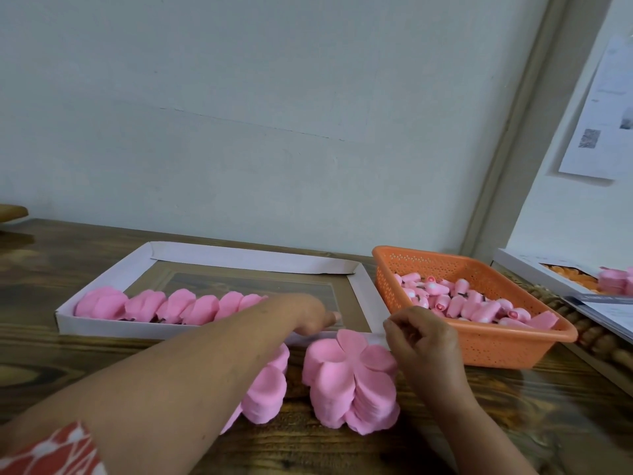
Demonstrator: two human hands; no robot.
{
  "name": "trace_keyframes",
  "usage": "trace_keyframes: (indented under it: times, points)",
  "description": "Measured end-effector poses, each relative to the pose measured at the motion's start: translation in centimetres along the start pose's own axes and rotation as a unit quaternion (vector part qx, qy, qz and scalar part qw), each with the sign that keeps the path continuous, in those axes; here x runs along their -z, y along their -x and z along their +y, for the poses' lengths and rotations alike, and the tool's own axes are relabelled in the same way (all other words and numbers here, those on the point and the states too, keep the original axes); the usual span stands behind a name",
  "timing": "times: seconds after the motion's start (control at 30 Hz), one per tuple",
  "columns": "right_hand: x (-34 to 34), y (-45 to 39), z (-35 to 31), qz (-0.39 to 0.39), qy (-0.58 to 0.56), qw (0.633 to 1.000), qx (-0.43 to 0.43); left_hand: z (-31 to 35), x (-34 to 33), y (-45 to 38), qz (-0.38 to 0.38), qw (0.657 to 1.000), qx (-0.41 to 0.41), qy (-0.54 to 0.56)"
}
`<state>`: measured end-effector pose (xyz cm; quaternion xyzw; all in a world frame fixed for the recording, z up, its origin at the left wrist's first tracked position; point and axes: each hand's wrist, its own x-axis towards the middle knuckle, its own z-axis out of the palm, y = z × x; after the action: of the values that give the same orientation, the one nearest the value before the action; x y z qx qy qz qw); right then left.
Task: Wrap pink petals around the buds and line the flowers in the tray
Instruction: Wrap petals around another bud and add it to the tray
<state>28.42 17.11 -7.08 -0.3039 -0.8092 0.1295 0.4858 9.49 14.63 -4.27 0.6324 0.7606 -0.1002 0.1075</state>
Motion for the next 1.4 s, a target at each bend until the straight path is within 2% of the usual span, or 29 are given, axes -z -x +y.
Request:
trace_keyframes:
  times: [0.2,0.3,0.47,0.57,0.73,0.9,1.4]
  points:
    - [-0.5,0.0,0.0,-0.05,-0.008,0.999,-0.006,-0.3,-0.2,0.3,0.061,0.996,0.016,0.064]
    - [-0.6,0.0,0.0,-0.054,-0.005,0.999,-0.005,-0.6,-0.4,0.3,0.126,0.986,0.018,0.11]
    - [-0.5,0.0,0.2,-0.057,-0.003,0.998,-0.007,-0.9,0.0,1.5,0.23,0.969,0.012,0.094]
    - [-0.5,0.0,0.3,-0.057,-0.003,0.998,-0.011,-0.7,0.1,2.8,0.281,0.95,-0.021,0.134]
    - [-0.5,-0.1,0.2,-0.062,0.007,0.998,-0.018,0.1,-1.0,5.4,0.221,0.955,-0.101,0.17]
    - [-0.5,-0.2,-0.1,-0.073,0.013,0.997,-0.02,0.7,-1.9,6.3,0.186,0.969,-0.1,0.128]
    - [-0.1,-0.3,-0.3,-0.072,0.011,0.997,-0.02,1.4,-2.8,6.5,0.282,0.955,-0.072,0.059]
